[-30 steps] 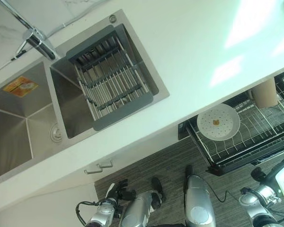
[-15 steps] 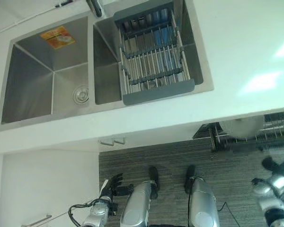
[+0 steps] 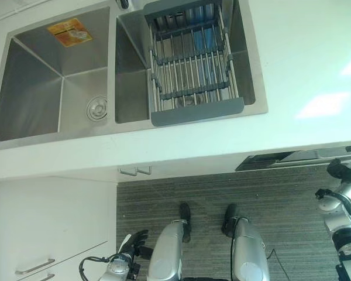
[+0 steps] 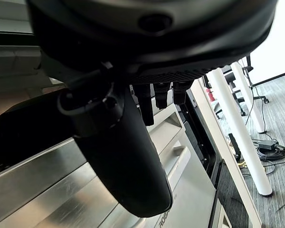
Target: Place the dishes in the dishwasher.
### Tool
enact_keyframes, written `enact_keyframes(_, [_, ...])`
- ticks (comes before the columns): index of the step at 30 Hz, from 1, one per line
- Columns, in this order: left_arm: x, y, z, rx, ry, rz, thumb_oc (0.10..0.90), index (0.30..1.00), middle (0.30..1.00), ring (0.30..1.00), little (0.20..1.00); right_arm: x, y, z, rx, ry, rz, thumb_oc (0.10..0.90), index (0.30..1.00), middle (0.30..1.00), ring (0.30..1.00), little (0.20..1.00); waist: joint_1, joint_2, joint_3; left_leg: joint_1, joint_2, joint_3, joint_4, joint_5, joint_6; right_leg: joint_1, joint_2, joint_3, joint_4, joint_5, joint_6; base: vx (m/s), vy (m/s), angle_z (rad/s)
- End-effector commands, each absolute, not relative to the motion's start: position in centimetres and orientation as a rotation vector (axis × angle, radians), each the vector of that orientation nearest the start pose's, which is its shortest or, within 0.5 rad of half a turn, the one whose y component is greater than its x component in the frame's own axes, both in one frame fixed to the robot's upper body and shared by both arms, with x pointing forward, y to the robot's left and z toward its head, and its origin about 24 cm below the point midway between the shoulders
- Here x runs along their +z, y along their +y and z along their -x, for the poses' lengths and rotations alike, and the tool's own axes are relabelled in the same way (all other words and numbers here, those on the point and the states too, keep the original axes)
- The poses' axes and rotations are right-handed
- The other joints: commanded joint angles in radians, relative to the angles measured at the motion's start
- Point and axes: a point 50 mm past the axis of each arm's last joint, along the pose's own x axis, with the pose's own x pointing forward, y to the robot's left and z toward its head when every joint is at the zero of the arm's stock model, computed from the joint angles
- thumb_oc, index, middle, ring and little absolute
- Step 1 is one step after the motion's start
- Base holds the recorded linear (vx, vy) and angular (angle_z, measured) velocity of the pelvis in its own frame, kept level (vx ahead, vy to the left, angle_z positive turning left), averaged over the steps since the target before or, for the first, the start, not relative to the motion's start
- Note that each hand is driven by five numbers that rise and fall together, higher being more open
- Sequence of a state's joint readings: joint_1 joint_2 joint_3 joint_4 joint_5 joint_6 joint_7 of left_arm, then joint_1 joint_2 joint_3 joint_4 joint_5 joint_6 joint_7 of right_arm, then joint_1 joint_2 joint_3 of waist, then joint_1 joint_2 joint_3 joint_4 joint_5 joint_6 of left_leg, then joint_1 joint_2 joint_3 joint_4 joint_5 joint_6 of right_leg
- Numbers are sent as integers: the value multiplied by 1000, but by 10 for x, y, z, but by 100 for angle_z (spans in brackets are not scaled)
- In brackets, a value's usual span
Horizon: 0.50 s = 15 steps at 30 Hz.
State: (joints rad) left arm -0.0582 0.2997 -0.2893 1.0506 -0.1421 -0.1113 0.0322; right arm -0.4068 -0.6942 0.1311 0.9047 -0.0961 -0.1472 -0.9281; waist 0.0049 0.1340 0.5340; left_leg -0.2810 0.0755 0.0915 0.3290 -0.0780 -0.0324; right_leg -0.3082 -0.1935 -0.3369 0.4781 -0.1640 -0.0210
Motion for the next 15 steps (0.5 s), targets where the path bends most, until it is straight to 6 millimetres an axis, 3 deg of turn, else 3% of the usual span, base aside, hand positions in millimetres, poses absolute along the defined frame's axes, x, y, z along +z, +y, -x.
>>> enact_keyframes(1, [-126, 247, -155, -23, 876, -400, 800, 900, 900, 900, 900, 189, -325, -331, -876, -549, 935, 800, 900, 900, 900, 900, 89, 20, -14, -8, 26, -13, -29, -16, -12, 47, 19, 53, 156, -206, -16, -10, 31, -2])
enact_keyframes(4, [-126, 248, -155, -24, 880, -403, 800, 900, 900, 900, 900, 185, -324, -333, -872, -524, 921, 800, 900, 900, 900, 900, 89, 18, -14, -5, 23, -14, -29, -20, -10, 54, 20, 54, 143, -202, -13, -3, 12, 0])
enact_keyframes(7, [-128, 250, -151, -19, 890, -401, 800, 900, 900, 900, 900, 166, -323, -331, -878, -461, 838, 800, 900, 900, 900, 900, 83, 10, -14, 12, 24, -14, -29, -31, -7, 83, 29, 57, 103, -189, -8, -8, 45, -3])
enact_keyframes(10, [-131, 247, -147, -13, 893, -404, 800, 900, 900, 900, 900, 125, -312, -321, -851, -381, 766, 800, 900, 900, 900, 900, 59, -3, -14, 47, 27, -6, -29, -52, -3, 128, 41, 67, 37, -168, -1, -14, 81, 4])
enact_keyframes(12, [-132, 244, -146, -3, 892, -389, 800, 900, 900, 900, 900, 87, -297, -309, -807, -292, 727, 800, 900, 900, 900, 900, 35, -13, -24, 82, 31, 5, -29, -72, -1, 173, 52, 77, -30, -143, 8, -25, 130, 1])
enact_keyframes(15, [-137, 238, -141, 17, 902, -369, 800, 900, 900, 900, 900, 29, -280, -277, -725, -142, 715, 800, 900, 900, 900, 900, -8, -33, -74, 141, 43, 41, -29, -108, 1, 257, 68, 91, -178, -84, 32, -19, 168, -24])
